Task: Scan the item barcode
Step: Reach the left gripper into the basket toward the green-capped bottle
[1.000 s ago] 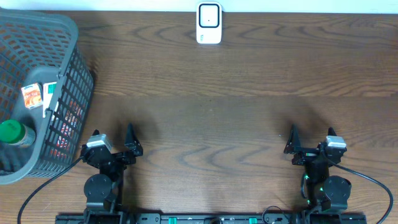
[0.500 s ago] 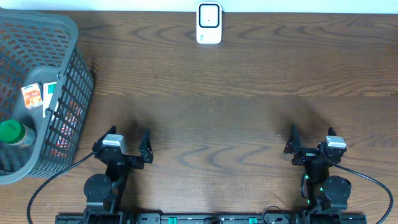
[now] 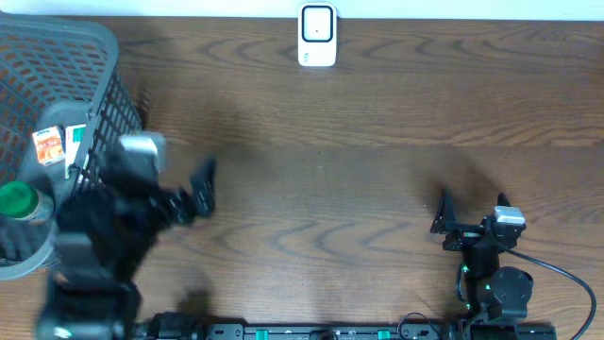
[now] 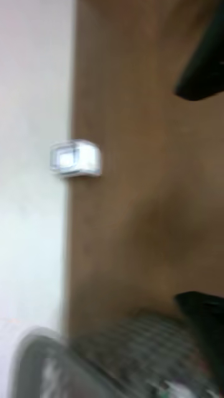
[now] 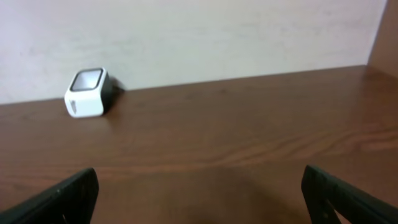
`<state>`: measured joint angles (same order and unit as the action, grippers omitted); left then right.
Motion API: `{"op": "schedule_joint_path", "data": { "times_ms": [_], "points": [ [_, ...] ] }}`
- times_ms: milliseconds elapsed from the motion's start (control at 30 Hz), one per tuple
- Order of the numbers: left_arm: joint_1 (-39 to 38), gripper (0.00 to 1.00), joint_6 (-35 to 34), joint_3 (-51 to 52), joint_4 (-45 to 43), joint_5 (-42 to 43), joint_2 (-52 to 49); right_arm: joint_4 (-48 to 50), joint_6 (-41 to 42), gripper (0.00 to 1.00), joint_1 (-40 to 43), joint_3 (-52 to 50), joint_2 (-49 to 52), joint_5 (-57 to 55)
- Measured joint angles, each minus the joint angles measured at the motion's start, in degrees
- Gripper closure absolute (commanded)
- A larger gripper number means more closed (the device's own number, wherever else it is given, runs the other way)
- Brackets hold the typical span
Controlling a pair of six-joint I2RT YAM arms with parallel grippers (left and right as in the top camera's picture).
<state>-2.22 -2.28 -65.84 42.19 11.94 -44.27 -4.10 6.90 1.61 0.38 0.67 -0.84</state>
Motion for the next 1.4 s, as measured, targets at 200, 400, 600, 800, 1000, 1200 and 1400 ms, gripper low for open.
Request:
{"op": "schedule_joint_path", "data": {
  "times_ms": [200,400,600,800,1000,1200,1400],
  "points": [
    [4.9,0.02,-1.95,-34.05,20.68,-16.41,-19.93,0.07,-0.02,0.01,0.0,0.0,0.02,0.0],
    [6.99,0.02,-1.95,-41.33,27.26,-21.7,-27.76,0.04,-0.02,0.01,0.0,0.0,0.0,0.0],
    [7.17,0.02,-1.86,-41.33,29.16,-21.77,-31.91,0.04,-0.02,0.01,0.0,0.0,0.0,0.0],
    [16.44,0.02,-5.73,-41.33,28.11,-21.16,-33.64,0.04,-0.02,0.01,0.0,0.0,0.02,0.0],
    [34.01,0.02,-12.04,-41.33,28.33,-17.14,-38.95,0.04,-0.02,0.01,0.0,0.0,0.0,0.0],
    [47.28,0.02,-19.5,-41.33,28.39,-15.04,-44.09,0.04,-0.02,0.01,0.0,0.0,0.02,0.0],
    [50.77,0.02,-20.35,-41.33,27.96,-14.84,-48.98,0.04,-0.02,0.01,0.0,0.0,0.02,0.0]
  ]
}}
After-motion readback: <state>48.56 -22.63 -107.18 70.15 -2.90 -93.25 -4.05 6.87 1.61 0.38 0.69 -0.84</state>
